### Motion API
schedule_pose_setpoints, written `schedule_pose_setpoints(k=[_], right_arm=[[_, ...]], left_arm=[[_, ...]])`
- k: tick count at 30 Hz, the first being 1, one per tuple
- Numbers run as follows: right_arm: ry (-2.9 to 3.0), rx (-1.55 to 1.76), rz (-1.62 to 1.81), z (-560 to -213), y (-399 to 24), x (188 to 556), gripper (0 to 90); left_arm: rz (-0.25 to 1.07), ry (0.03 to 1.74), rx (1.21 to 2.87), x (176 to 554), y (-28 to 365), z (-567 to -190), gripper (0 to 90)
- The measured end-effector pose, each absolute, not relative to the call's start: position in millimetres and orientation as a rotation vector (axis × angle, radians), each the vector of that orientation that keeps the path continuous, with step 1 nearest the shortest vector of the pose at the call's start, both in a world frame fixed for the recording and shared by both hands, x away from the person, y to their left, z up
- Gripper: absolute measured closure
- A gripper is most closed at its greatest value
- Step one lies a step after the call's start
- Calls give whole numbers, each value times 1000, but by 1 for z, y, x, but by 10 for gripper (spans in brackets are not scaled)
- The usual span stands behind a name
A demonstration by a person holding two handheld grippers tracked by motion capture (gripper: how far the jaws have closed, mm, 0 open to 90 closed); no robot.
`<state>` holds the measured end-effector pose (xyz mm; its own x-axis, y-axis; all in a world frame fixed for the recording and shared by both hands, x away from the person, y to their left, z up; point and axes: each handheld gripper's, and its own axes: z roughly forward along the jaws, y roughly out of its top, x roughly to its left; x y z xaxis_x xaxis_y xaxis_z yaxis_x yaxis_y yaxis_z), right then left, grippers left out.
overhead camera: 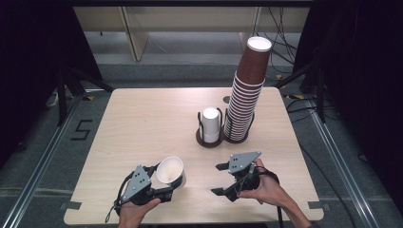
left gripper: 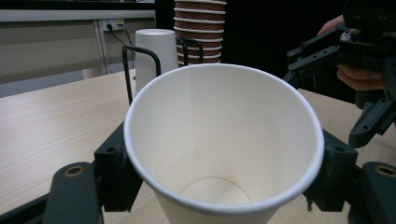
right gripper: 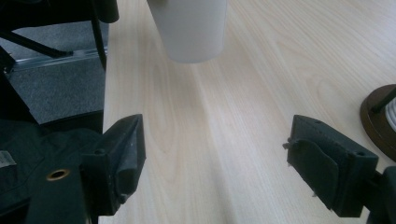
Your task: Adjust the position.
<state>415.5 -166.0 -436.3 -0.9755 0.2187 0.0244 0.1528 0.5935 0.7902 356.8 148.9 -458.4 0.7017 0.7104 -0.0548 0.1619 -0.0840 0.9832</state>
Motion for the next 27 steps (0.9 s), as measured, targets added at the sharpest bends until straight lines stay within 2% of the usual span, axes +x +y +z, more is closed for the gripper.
schedule_pose_setpoints(k=[27], right_arm=[[2675, 432, 1315, -444, -182, 413, 184]], left_arm=[[621, 837, 1619, 366, 164, -460, 263]])
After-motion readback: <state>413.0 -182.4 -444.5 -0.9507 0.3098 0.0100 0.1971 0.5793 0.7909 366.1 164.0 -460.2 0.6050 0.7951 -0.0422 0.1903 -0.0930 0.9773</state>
